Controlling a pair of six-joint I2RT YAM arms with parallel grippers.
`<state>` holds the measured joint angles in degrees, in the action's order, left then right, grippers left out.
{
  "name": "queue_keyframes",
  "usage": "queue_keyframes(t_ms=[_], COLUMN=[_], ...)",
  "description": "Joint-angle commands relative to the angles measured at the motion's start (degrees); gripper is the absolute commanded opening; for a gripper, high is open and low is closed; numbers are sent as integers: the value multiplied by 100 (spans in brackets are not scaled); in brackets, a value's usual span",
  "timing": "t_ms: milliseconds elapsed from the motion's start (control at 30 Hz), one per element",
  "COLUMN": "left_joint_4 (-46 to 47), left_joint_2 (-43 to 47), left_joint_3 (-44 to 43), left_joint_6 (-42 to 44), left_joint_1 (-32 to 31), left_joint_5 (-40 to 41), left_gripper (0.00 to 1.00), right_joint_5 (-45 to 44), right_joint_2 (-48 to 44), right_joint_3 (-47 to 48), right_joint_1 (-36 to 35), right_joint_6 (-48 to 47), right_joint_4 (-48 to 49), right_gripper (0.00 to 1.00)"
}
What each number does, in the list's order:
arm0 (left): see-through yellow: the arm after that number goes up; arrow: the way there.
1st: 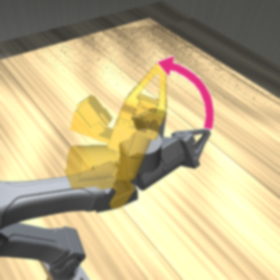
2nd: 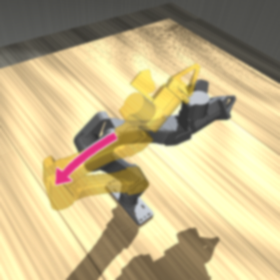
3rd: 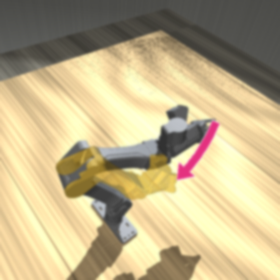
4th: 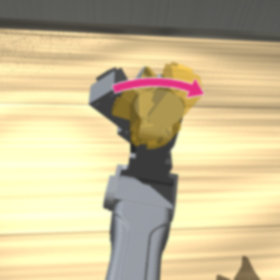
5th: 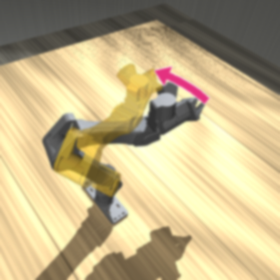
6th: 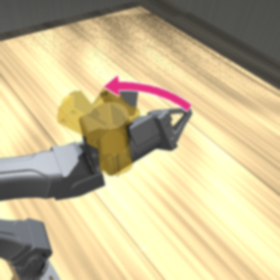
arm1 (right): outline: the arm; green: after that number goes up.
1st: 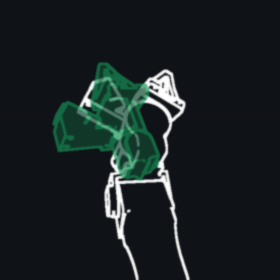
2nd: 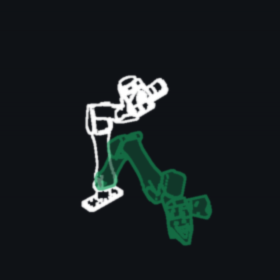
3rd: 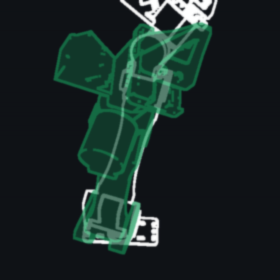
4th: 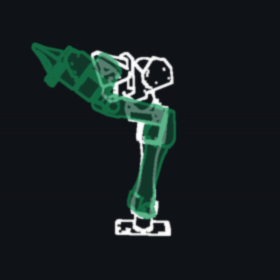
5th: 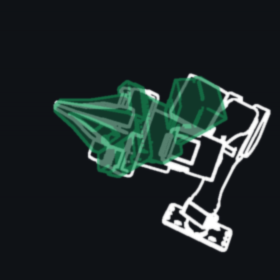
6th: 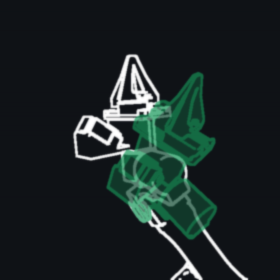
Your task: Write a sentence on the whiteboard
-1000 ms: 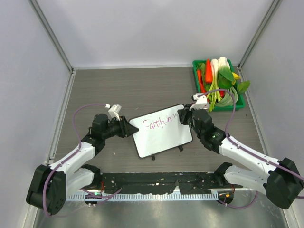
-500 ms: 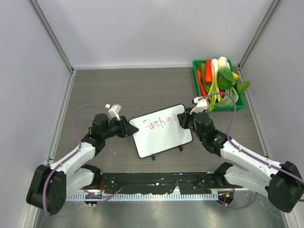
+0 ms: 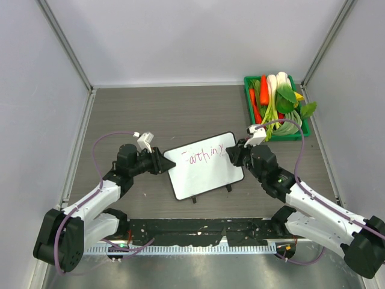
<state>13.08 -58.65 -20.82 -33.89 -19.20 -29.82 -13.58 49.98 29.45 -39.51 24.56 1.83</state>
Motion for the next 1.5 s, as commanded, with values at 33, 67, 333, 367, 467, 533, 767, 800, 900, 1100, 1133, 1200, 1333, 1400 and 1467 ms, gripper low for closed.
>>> queue_keyframes(t_ms=[33,67,333,367,467,533,767,800,900,1100,1133,1200,1333,1400,1467], left_joint_4=[-95,-95,-95,-95,-95,-95,-95,-87,-95,-95,-95,-87,-86,-86,-86], left_joint_2=[-58,-59,-67,-59,-76,-67,-76,-85,-67,-67,-76,-85,-67,-76,-85], left_joint_3=[87,87,87,87,78,78,69,78,78,87,78,78,78,78,78], left_joint_6=[401,401,409,401,409,401,401,409,409,409,409,409,401,409,401], left_joint_1=[57,57,57,66,57,57,57,57,57,57,57,57,66,66,57], left_joint_5=[390,381,372,372,381,372,381,372,372,381,381,372,372,372,372], left_gripper=[0,0,0,0,0,0,0,0,0,0,0,0,0,0,0], right_joint_5=[-425,-469,-373,-373,-242,-189,-48,-39,-30,-4,5,22,57,58,84], right_joint_2=[-77,-15,566,566,601,645,768,820,935,891,874,830,733,654,619], right_joint_3=[473,543,746,737,729,729,694,685,676,579,553,509,421,369,307], right_joint_1=[39,57,452,479,540,549,549,549,549,549,549,549,541,549,549], right_joint_6=[-100,-118,-109,-74,-21,-12,67,58,58,49,41,32,23,23,32], right_joint_4=[116,142,494,512,643,696,793,810,811,741,714,679,539,486,459], right_gripper=[1,1,1,1,1,1,1,2,1,1,2,2,2,1,1])
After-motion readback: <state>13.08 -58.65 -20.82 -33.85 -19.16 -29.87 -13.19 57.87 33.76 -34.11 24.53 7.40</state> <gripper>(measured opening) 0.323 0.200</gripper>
